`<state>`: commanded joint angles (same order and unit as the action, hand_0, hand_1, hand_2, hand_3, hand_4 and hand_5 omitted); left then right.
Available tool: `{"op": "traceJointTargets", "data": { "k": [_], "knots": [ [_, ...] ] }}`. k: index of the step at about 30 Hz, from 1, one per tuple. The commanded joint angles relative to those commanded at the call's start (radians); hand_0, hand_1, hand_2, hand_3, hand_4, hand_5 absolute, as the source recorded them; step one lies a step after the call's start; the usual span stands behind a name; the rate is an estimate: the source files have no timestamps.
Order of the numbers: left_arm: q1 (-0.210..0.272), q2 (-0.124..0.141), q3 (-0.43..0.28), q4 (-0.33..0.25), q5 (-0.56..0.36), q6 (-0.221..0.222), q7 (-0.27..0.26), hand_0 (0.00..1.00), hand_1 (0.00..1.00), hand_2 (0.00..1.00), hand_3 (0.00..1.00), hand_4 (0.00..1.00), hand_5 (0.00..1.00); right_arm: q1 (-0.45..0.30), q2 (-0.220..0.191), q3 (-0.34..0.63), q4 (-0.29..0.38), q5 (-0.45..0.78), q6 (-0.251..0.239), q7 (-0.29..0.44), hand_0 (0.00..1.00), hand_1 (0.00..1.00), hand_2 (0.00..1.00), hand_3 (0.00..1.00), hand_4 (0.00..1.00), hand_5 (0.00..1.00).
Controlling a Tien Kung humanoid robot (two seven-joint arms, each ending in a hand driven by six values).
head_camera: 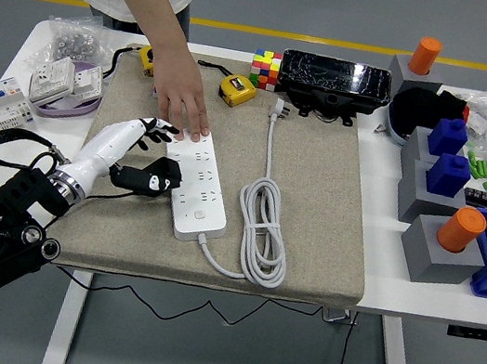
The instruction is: Put the plug near the board,insert it into the board,press the button,pull the plug out
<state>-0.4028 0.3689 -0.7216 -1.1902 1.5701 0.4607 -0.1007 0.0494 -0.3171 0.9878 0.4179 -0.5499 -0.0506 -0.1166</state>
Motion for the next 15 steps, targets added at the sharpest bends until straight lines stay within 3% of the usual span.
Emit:
{"op": "traceJointTargets", "data": {
  "k": [1,3,5,7,12,13,15],
  "knots": [
    [0.017,0.002,-0.008,-0.015,-0.005,0.025,-0.024,0.607,0.757,0.764,0.770,0.998,0.533,-0.001,0.000,0.000,0.000,0.000,0.001,0.000,0.562,0.638,0.622,0.601,0.967,0.498],
    [0.050,0.007,-0.019,-0.040,-0.007,0.070,-0.064,0.607,0.757,0.764,0.770,0.998,0.533,-0.002,0.001,0.001,0.000,-0.001,0.001,0.000,0.562,0.638,0.622,0.601,0.967,0.498],
    [0.081,0.013,-0.028,-0.065,0.005,0.086,-0.064,0.607,0.757,0.764,0.770,0.998,0.533,-0.003,0.000,0.003,0.000,-0.001,0.001,0.000,0.562,0.638,0.622,0.601,0.967,0.498],
    [0.106,0.021,-0.029,-0.086,0.016,0.084,-0.046,0.665,0.772,0.778,0.756,0.972,0.546,-0.003,-0.001,0.003,0.000,-0.001,0.001,0.000,0.562,0.638,0.622,0.602,0.967,0.499],
    [0.162,0.036,-0.011,-0.115,0.045,0.057,0.002,0.665,0.772,0.778,0.756,0.972,0.546,-0.005,-0.001,0.005,0.001,-0.003,0.001,0.001,0.562,0.638,0.622,0.602,0.967,0.499],
    [0.166,0.036,-0.009,-0.116,0.050,0.053,0.007,0.759,0.806,0.808,0.768,0.942,0.565,-0.005,0.000,0.004,0.001,-0.003,0.001,0.001,0.562,0.638,0.623,0.602,0.967,0.499],
    [0.171,0.036,-0.003,-0.118,0.051,0.051,0.013,0.759,0.806,0.808,0.768,0.942,0.565,-0.005,0.000,0.004,0.001,-0.003,0.000,0.001,0.562,0.638,0.623,0.602,0.967,0.499]
  ]
}}
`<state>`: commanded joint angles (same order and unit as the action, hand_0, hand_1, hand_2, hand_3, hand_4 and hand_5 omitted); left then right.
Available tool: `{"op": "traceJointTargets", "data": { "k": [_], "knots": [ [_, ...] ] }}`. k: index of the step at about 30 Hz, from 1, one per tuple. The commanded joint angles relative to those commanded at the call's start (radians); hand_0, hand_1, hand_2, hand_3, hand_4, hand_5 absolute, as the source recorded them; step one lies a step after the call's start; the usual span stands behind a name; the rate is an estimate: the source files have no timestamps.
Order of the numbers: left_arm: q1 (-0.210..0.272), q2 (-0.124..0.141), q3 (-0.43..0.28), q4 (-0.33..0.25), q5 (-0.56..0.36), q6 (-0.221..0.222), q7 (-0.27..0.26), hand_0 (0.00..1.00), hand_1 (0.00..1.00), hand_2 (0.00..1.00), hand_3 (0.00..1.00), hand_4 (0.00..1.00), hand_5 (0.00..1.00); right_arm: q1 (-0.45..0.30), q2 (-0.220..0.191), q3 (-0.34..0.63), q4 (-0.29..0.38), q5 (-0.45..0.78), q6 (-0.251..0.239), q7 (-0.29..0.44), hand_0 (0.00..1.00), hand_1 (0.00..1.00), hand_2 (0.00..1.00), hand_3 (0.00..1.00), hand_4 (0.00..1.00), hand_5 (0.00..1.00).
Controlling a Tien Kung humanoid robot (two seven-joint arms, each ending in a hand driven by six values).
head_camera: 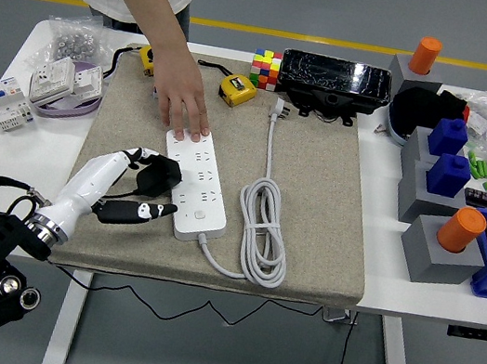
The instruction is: Put the plug near the board,insert it into the board,press the button,pull the plug out
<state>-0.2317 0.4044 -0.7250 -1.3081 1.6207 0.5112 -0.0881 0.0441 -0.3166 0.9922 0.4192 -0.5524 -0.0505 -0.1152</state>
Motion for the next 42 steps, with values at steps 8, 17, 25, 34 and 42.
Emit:
{"op": "traceJointTargets", "data": {
  "k": [8,17,25,34,42],
  "knots": [
    [-0.016,-0.007,0.015,-0.001,0.008,-0.008,0.021,0.776,0.824,0.815,0.777,0.932,0.569,0.002,0.000,0.000,0.001,-0.001,-0.001,0.000,0.560,0.638,0.623,0.602,0.967,0.499],
    [-0.046,-0.012,0.045,-0.008,0.017,-0.019,0.038,0.773,0.821,0.810,0.776,0.898,0.563,0.001,-0.001,-0.001,0.000,0.001,-0.001,-0.001,0.560,0.638,0.623,0.601,0.967,0.498],
    [-0.068,-0.017,0.055,-0.018,0.036,-0.031,0.052,0.768,0.811,0.802,0.771,0.892,0.561,0.001,0.003,0.008,0.000,-0.002,-0.002,0.001,0.560,0.638,0.623,0.601,0.967,0.498],
    [-0.099,-0.028,0.079,-0.014,0.044,-0.044,0.070,0.756,0.794,0.787,0.759,0.884,0.555,0.000,0.001,0.003,-0.001,0.001,-0.001,0.001,0.560,0.637,0.623,0.601,0.966,0.498],
    [-0.123,-0.038,0.097,-0.019,0.049,-0.049,0.075,0.754,0.787,0.778,0.758,0.878,0.551,0.001,0.002,0.000,0.000,0.001,-0.001,0.002,0.561,0.637,0.622,0.600,0.965,0.497]
  ]
}}
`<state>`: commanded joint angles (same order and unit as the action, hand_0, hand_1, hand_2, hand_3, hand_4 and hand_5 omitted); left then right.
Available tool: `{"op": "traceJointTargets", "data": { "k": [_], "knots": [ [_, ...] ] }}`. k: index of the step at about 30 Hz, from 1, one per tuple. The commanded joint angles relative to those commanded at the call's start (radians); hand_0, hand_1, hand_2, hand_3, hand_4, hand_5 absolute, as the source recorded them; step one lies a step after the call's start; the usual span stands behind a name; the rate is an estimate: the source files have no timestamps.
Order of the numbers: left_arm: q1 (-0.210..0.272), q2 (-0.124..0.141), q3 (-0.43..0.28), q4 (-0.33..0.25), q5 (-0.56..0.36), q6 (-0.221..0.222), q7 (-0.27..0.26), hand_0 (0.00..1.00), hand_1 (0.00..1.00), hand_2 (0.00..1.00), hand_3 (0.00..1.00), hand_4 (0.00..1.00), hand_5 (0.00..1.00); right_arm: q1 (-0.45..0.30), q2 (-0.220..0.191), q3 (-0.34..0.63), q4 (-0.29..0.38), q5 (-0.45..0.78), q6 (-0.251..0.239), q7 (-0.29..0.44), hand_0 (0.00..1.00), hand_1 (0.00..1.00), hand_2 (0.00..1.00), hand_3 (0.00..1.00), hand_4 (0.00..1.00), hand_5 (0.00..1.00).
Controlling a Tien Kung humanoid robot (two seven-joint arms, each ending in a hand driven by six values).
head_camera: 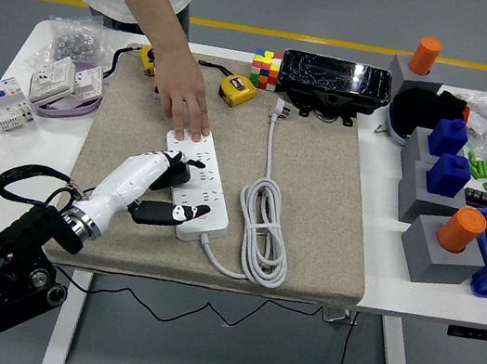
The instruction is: Put the plug near the board,insert it into the board,press the button,pull the plug out
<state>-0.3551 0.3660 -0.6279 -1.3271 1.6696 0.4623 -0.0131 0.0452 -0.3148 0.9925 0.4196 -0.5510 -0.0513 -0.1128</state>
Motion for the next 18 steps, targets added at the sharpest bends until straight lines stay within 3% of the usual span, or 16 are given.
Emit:
{"op": "traceJointTargets", "data": {
  "k": [12,18],
  "knots": [
    [-0.009,-0.003,0.008,-0.011,-0.012,-0.004,0.002,0.738,0.773,0.766,0.747,0.874,0.550,0.000,-0.001,0.001,0.001,0.000,0.000,0.000,0.560,0.638,0.622,0.601,0.965,0.496],
    [0.006,0.007,-0.010,-0.052,-0.025,-0.001,-0.006,0.734,0.774,0.768,0.741,0.873,0.548,-0.002,-0.001,0.000,0.000,-0.001,0.000,0.000,0.560,0.637,0.622,0.602,0.965,0.496]
  ]
}}
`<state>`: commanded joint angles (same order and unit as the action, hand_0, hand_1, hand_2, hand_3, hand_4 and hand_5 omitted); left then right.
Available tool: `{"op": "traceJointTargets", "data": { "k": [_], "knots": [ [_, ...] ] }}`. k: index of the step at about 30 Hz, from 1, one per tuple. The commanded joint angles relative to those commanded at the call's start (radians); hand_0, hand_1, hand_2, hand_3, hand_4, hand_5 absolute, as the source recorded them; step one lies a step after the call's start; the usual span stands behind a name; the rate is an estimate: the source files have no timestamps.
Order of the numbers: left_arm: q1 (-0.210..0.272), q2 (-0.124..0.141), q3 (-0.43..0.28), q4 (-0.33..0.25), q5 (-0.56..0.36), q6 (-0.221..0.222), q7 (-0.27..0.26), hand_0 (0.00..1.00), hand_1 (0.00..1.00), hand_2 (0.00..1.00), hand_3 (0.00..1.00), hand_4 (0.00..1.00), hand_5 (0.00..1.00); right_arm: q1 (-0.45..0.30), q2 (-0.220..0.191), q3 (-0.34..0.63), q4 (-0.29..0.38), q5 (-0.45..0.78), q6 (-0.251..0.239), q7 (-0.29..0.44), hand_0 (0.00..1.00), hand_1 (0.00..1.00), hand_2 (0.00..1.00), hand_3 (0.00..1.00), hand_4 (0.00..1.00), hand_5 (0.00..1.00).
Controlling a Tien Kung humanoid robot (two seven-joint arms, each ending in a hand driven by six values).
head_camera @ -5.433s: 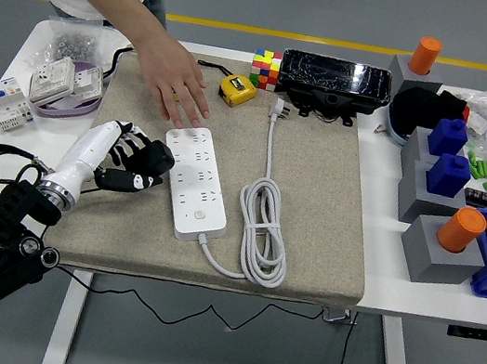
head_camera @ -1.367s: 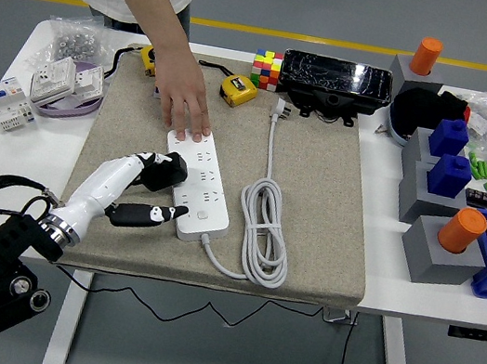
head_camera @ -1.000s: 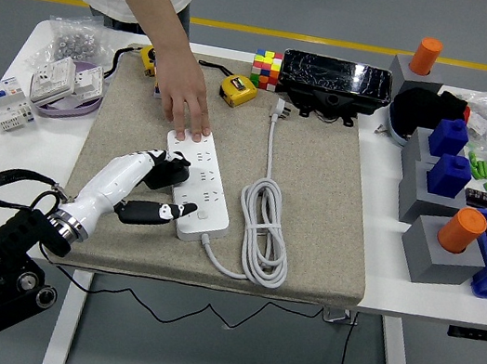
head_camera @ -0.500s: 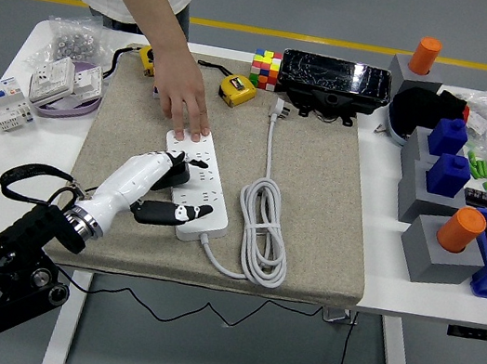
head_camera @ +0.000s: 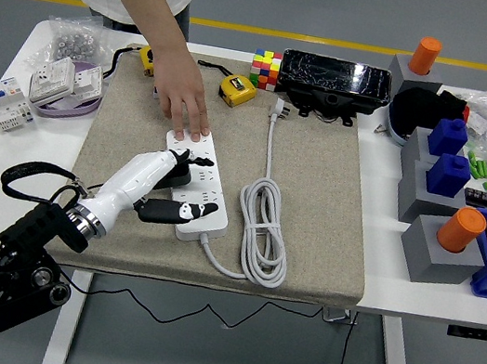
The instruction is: Put the plug near the board,insert it into the board,press the button,pull the plug out
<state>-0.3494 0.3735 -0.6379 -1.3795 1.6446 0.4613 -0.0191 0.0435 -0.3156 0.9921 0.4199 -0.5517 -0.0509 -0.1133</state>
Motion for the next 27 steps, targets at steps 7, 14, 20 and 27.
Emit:
{"op": "traceJointTargets", "data": {
  "k": [7,14,20,27],
  "knots": [
    [0.037,0.024,-0.033,-0.101,-0.012,-0.020,0.017,0.683,0.718,0.725,0.729,0.876,0.549,0.000,0.000,-0.001,0.001,-0.002,0.000,0.000,0.560,0.637,0.622,0.601,0.964,0.495],
    [0.058,0.057,-0.066,-0.244,0.028,-0.192,0.197,0.266,0.340,0.412,0.722,0.857,0.470,-0.001,-0.001,0.002,0.000,-0.002,0.001,-0.002,0.560,0.637,0.622,0.601,0.964,0.496],
    [0.053,0.061,-0.069,-0.290,0.046,-0.362,0.373,0.163,0.155,0.221,0.813,0.873,0.504,0.002,-0.002,-0.004,0.001,-0.001,0.001,-0.001,0.560,0.638,0.622,0.601,0.964,0.496],
    [0.046,0.065,-0.061,-0.292,0.051,-0.431,0.448,0.084,0.075,0.139,0.869,0.863,0.475,0.003,-0.006,-0.011,0.001,0.001,0.001,-0.002,0.561,0.637,0.622,0.601,0.964,0.495]
  ]
}}
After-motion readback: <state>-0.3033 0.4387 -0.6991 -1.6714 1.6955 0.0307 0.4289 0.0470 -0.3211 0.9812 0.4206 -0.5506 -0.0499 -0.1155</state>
